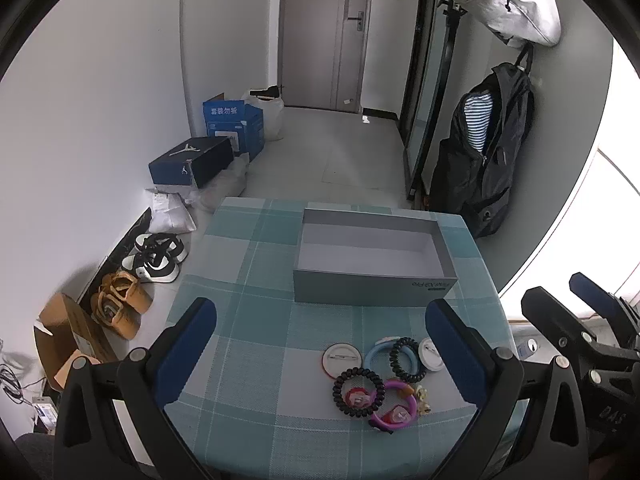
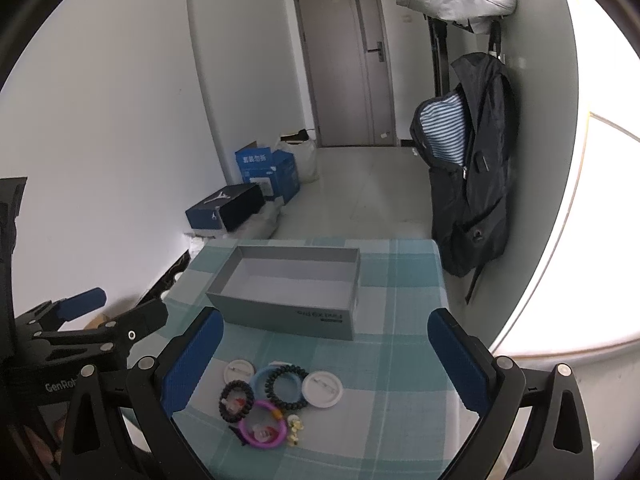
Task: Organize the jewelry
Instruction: 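Move the right gripper toward the white round badge on the table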
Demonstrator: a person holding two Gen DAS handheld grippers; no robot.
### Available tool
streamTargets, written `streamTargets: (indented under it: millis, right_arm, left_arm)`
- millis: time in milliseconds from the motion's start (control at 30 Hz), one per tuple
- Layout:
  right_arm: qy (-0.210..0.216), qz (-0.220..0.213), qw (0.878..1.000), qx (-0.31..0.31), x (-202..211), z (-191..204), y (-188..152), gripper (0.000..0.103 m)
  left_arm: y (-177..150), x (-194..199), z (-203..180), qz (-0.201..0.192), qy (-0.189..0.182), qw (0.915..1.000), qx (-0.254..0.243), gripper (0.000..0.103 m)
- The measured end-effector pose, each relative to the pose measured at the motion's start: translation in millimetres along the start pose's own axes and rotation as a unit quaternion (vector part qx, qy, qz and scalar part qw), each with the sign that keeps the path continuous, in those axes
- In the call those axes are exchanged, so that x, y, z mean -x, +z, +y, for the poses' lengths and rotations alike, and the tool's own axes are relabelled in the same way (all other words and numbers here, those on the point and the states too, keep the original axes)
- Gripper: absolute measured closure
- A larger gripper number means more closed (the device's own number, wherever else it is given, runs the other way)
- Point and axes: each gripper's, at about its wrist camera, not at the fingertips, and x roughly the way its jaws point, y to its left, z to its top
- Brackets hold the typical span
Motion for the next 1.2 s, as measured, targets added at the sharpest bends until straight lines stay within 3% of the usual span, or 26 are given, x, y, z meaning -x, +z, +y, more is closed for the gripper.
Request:
streamTargets:
  millis: [333,567,733,1000,1033,1200]
  right_arm:
    - [0.027,0.025,0.999,0.004,-6,3,-4,0.000]
    - [0.101,0.125,0.986,-0.046,-34,-1,-20,0.002]
    - [0.131,0.182,0.973,-0.048,-57,7,-40,0.014]
    - [0.096,0.241,0.965,-0.033,-89,-1,-60,0.029]
    - [0.098,0.248,0.963,-0.034,-92,-1,-60,0.035]
    - [0.112,0.257,0.960,-0.024,-104,11,-60,0.045]
  left_arm:
    - [-5,-4,4,0.022,-0.020,0.9995,-0.002,0.001]
    - [-19,-20,30,0.076,-0.063,0.9950,0.013,0.002]
    - [-26,-32,57,0.110,-0.087,0.9888,0.053,0.002]
    - [-34,-44,69,0.145,-0.099,0.9820,0.071,0.001]
    - [-36,-45,69,0.150,-0.101,0.9810,0.072,0.001]
    - [-37,-49,72,0.164,-0.103,0.9786,0.070,0.001]
